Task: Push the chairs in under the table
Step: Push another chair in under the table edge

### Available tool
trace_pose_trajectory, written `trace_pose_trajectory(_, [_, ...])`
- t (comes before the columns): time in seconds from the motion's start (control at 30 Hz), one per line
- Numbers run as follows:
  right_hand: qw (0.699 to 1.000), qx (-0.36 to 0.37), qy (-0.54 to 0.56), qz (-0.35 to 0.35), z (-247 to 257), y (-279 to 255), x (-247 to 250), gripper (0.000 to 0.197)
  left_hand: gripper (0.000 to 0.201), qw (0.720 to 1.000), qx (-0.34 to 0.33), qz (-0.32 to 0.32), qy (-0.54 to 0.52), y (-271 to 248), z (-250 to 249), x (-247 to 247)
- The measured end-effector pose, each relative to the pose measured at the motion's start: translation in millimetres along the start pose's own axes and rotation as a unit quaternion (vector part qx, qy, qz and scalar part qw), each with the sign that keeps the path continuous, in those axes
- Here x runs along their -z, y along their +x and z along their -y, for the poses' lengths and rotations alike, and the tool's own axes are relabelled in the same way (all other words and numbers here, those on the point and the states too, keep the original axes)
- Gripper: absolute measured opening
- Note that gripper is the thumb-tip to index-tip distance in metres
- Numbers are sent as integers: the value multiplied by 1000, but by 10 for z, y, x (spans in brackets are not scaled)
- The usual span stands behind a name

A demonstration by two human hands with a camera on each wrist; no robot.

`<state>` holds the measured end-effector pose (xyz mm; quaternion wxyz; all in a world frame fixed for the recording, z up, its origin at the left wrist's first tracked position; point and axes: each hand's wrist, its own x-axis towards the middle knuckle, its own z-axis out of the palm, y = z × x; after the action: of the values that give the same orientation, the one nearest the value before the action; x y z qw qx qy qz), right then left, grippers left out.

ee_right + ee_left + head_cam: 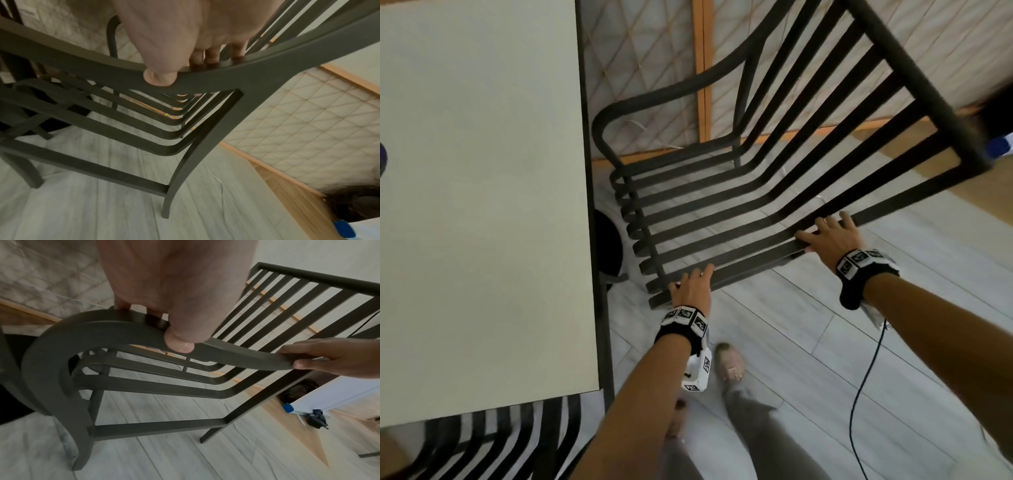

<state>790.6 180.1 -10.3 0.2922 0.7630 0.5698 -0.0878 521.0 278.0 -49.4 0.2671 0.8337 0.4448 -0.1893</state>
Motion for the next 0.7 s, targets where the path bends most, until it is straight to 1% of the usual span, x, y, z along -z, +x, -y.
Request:
trace_pose_trajectory(0.17, [999,21,34,-34,353,-52,88,39,61,999,44,-4,28,-34,352,155])
trace_pose_trajectory(0.27, [996,67,40,-41,548,-85,132,42,67,995,79,25,55,-82,546,236])
trace_pose_trajectory(0.33, [994,86,50,-37,709,-125,132,44,69,991,107,37,66,-120,674,265])
trace_pose_trajectory(0.43, [994,82,66,-40,854,-150,125,44,66,989,125,37,66,-127,751,286])
trace_pose_trajectory(0.53, [993,77,73,-45,860,-83,134,44,64,988,135,45,60,-67,733,353])
trace_pose_trajectory(0.7, [993,67,70,-70,865,120,252,44,69,988,139,22,64,124,775,515])
